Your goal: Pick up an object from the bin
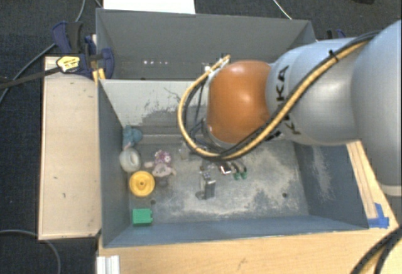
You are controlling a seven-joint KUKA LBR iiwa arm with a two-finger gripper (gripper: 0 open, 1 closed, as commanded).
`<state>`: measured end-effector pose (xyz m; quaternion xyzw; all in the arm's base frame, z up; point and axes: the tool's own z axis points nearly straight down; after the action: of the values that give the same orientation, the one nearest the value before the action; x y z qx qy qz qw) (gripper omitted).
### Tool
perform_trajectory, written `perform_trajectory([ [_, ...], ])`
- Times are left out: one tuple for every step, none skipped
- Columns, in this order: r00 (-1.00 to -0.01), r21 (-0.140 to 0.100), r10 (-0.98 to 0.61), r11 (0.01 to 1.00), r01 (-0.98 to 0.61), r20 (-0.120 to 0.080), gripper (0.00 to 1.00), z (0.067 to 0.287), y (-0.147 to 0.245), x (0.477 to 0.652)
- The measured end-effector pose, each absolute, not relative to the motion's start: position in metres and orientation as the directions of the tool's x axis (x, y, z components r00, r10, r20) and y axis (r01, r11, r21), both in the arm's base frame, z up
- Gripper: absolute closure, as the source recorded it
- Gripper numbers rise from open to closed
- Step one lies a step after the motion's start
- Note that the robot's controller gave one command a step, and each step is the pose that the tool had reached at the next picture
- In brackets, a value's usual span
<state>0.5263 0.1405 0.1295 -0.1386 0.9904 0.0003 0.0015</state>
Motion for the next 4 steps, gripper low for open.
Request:
perform_trajectory([
  [-0.989,0.004,0.148,0.989,0.148,-0.005,0.0,0.091,0.185,0.544],
  [-0.923,0.001,-0.385,0.923,-0.385,-0.009,1.0,0.097,0.22,0.546],
  [-0.924,0.001,-0.382,0.924,-0.382,-0.008,0.0,0.096,0.22,0.545],
  [-0.925,0.001,-0.38,0.925,-0.38,-0.008,0.0,0.096,0.22,0.545],
])
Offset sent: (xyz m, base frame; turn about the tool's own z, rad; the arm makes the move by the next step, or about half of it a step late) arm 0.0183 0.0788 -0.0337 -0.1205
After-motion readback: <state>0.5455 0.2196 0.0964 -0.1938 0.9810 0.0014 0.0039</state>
